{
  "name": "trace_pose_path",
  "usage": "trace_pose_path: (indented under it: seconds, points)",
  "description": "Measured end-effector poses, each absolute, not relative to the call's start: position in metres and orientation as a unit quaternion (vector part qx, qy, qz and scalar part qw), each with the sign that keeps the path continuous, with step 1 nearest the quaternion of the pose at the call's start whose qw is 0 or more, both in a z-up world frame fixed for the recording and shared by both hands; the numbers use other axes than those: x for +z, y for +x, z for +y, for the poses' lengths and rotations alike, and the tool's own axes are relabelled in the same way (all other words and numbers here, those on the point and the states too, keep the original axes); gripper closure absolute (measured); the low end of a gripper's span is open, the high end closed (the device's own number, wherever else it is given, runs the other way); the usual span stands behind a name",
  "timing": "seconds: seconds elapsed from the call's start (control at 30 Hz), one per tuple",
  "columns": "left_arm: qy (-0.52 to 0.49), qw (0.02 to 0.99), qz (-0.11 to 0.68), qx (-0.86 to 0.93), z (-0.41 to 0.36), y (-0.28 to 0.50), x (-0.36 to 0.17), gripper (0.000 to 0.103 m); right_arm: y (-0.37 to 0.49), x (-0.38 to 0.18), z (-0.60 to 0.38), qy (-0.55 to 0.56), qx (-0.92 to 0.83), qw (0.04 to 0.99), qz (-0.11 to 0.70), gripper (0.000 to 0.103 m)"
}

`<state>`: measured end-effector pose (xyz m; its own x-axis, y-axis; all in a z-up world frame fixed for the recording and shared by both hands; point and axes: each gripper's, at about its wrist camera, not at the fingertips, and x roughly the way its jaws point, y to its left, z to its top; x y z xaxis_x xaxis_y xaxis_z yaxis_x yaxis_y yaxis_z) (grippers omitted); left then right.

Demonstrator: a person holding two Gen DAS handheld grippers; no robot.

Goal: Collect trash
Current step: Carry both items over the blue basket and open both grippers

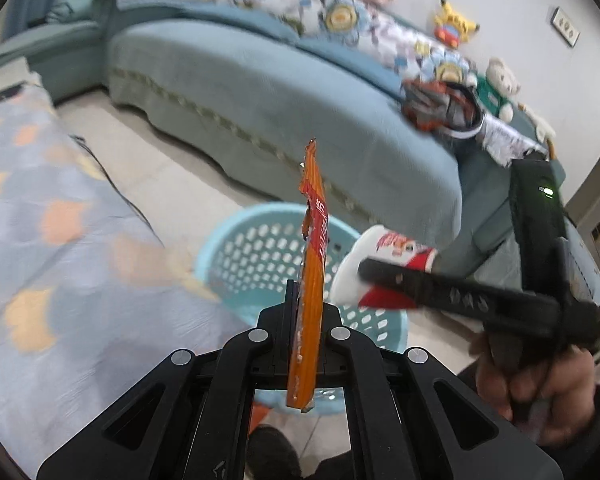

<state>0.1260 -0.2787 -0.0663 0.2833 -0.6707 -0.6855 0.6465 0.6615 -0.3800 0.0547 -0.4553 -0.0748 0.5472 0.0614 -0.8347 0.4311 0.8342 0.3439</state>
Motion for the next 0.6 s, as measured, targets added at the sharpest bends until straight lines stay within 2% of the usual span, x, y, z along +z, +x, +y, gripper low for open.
trace_pose_path:
  seconds: [0.13,0.2,0.23,0.43,0.6]
  points:
    - [-0.001,0.773,0.476,-0.418,-0.313,0.137,-0.09,0.098,0.056,-0.095,-0.46,0.279,-0.124,0.815,0.493,0.049]
    - [0.021,0.775,0.48,-0.411,-0.319,0.138,-0.095,0.082,0.054,-0.098,-0.467,0.287,-0.141,0.809,0.493,0.048]
    - [0.032,0.777,0.481,-0.405,-0.322,0.139,-0.097,0.08,0.053,-0.098,-0.469,0.292,-0.146,0.807,0.492,0.048]
    - [0.036,0.793,0.474,-0.381,-0.29,0.144,-0.082,0.071,0.048,-0.099,-0.485,0.322,-0.165,0.798,0.481,0.048]
    - [0.07,0.816,0.46,-0.344,-0.255,0.138,-0.067,0.061,0.05,-0.092,-0.483,0.326,-0.164,0.804,0.47,0.043]
